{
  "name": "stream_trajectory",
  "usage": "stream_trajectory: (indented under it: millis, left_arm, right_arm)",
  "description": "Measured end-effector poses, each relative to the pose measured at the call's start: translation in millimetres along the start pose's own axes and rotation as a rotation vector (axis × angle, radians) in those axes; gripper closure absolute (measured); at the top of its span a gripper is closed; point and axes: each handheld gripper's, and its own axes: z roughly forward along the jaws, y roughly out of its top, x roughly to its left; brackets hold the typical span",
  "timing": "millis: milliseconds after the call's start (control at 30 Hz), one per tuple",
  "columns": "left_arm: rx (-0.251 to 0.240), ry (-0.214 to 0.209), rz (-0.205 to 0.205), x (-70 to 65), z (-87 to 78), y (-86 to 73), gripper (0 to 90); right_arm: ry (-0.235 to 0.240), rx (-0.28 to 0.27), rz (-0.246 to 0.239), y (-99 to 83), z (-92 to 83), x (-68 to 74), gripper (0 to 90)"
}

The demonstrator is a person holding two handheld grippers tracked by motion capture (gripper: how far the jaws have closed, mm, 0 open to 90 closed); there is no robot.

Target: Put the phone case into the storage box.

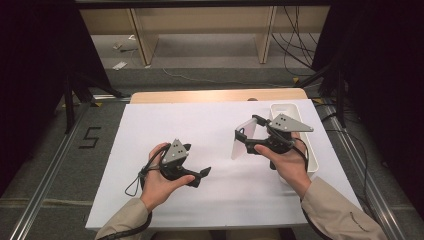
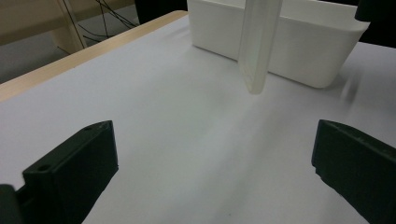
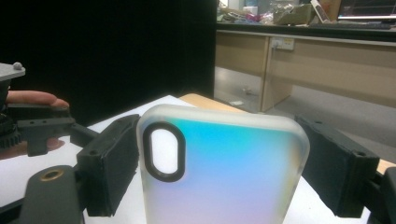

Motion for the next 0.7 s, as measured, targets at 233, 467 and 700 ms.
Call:
stream_trajectory:
  millis: [233,467,700]
  left_arm:
    - [-0.001,0.004,0.002,2.7,-2.9,-2.8,0.0]
    - [0.008,0.008,0.021,5.7,-6.6,-7.4,0.0]
    - [0.002,0.022,0.006,12.2,-12.2,-11.7,0.0]
  right_arm:
    - [-0.010,-0.008,0.004,2.0,-2.8,-4.1,18.4]
    - [-0.021,-0.017,0.008,4.6,-5.7,-8.3,18.4]
    - [-0.032,-0.021,0.013,5.8,-7.8,-11.7,18.5]
